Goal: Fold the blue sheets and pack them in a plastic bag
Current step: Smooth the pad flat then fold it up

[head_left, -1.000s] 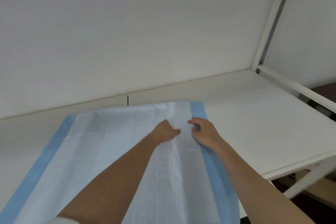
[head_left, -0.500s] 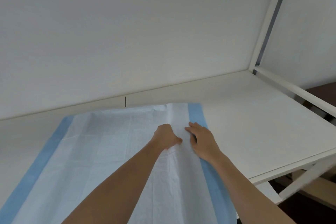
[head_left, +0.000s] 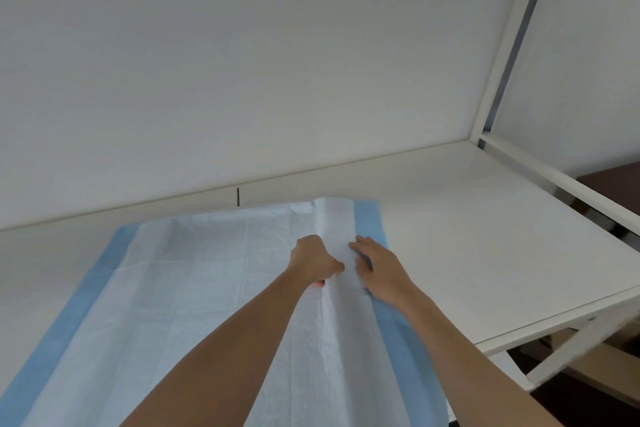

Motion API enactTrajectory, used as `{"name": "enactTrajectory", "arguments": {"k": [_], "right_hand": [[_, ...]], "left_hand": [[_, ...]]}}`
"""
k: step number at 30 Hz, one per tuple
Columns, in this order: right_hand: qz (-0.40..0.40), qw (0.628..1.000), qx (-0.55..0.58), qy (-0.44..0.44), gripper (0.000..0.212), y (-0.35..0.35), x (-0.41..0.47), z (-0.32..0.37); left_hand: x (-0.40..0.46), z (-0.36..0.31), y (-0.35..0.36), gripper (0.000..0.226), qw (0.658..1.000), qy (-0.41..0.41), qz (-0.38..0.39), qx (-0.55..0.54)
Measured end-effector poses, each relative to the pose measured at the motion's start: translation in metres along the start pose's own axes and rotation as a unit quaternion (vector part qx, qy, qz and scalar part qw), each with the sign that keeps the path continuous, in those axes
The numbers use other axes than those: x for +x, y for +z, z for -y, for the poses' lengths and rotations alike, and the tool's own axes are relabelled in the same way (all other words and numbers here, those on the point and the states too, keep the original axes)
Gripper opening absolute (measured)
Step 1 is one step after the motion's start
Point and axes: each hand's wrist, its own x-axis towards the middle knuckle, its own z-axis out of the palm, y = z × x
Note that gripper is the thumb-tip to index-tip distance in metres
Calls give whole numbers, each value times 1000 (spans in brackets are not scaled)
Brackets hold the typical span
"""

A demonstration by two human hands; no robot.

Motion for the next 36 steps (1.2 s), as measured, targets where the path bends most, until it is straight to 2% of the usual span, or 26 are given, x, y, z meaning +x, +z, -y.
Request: {"name": "enactTrajectory", "arguments": {"k": [8, 15, 21, 26, 29, 36], "right_hand": [[-18, 999, 51, -7, 41, -11, 11, 24], [-10, 977, 212, 18, 43, -24, 18, 64], [48, 931, 357, 62, 58, -30, 24, 88], [92, 835, 538, 65, 71, -33, 30, 102], [113, 793, 594, 66, 71, -32, 31, 112], [147, 758, 631, 69, 68, -21, 34, 125]], "left_hand": [[-3, -11, -28, 19, 998, 7, 0, -58], [-13, -19, -59, 20, 997, 9, -10, -81], [-16, -20, -77, 19, 996, 10, -18, -90], [-17, -18, -88, 18, 993, 14, -15, -118], [-18, -17, -91, 21, 990, 22, -14, -136], [-21, -16, -98, 33, 989, 26, -19, -147]]}}
